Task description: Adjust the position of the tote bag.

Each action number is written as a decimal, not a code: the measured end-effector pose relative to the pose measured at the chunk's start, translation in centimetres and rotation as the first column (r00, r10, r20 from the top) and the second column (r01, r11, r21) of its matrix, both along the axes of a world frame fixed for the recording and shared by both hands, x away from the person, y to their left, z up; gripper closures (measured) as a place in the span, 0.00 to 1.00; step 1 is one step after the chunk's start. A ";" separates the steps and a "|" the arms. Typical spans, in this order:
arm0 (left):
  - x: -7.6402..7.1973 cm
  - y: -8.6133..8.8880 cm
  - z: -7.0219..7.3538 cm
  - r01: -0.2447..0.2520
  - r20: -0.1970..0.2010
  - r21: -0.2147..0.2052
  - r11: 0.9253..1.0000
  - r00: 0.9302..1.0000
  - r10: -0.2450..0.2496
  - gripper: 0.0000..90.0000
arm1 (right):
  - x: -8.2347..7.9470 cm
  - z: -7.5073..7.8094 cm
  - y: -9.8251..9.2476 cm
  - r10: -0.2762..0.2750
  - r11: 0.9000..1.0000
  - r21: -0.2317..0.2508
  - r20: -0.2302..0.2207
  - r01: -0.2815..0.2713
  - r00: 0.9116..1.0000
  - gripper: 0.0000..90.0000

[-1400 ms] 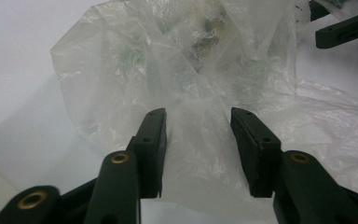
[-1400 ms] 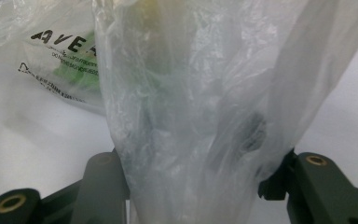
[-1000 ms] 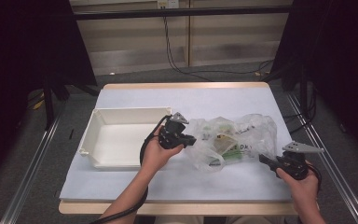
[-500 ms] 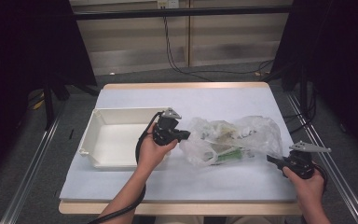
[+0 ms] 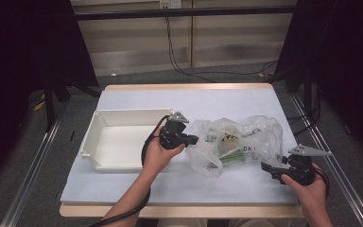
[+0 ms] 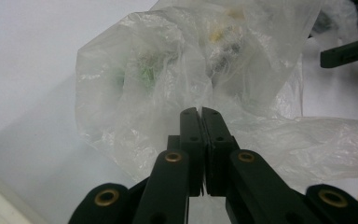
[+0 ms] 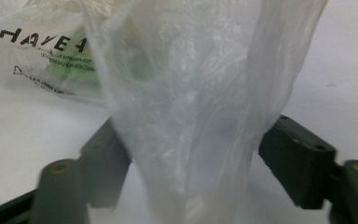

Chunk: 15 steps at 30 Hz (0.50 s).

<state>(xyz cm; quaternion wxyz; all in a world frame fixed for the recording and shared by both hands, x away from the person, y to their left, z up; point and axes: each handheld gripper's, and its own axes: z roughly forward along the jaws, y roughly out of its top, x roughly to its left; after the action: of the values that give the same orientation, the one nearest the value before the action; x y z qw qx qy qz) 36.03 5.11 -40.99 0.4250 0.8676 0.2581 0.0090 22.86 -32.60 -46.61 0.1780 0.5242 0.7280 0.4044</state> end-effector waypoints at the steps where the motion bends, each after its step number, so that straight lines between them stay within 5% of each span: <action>1: 0.0 0.0 0.0 0.004 0.001 0.001 1.000 1.000 -0.004 0.98 | -0.1 0.0 0.0 -0.002 1.000 -0.001 -0.002 0.002 1.000 0.25; 8: 0.1 0.0 0.2 0.007 -0.005 -0.004 1.000 1.000 -0.007 0.98 | -0.8 0.4 -0.1 -0.009 0.999 -0.033 -0.019 0.008 1.000 0.12; 15: 0.0 -0.2 0.2 0.018 -0.008 -0.005 1.000 1.000 -0.018 0.98 | -1.6 1.2 -1.3 -0.032 0.999 -0.045 -0.026 0.031 0.999 0.12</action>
<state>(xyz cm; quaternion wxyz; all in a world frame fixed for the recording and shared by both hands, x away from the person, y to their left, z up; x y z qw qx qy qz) 35.98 4.88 -40.83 0.4263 0.8687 0.2522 0.0008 21.25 -33.86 -45.39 0.1863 0.5369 0.7307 0.3782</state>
